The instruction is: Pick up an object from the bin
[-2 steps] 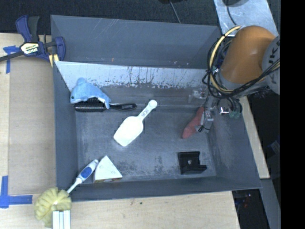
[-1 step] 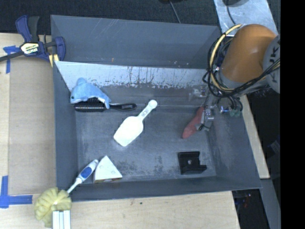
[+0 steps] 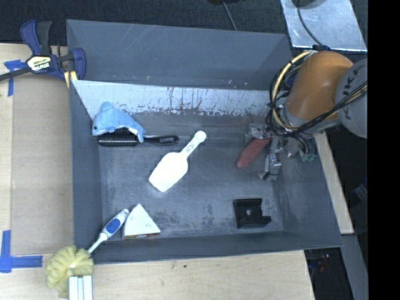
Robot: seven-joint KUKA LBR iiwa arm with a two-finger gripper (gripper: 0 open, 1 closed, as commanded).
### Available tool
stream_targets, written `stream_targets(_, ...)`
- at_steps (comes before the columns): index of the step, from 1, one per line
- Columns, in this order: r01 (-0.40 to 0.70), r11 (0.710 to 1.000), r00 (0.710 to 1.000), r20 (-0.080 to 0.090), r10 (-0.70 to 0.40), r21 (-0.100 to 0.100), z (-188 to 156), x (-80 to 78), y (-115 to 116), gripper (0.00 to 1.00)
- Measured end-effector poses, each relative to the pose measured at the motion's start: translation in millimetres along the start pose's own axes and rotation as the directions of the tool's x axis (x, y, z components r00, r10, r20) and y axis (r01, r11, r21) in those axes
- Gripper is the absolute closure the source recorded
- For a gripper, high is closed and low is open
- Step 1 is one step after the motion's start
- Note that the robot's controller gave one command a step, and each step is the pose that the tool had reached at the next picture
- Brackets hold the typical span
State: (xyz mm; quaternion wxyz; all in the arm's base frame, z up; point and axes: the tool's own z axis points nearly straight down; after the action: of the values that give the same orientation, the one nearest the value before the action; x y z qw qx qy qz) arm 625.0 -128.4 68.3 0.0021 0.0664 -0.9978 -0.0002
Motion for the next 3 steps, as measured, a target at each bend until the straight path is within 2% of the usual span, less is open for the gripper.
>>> stream_targets(1, -0.122, 0.993, 0.992, 0.020, 0.122, 0.002, -40.1, -1.4, 9.4, 0.00)
stream_targets(2, 0.354, 0.935, 0.935, 0.008, -0.354, 0.005, -32.1, -2.1, 3.8, 0.00)
stream_targets(3, -0.090, 0.996, 0.996, 0.017, 0.090, 0.002, -2.8, 1.2, 9.6, 0.00)
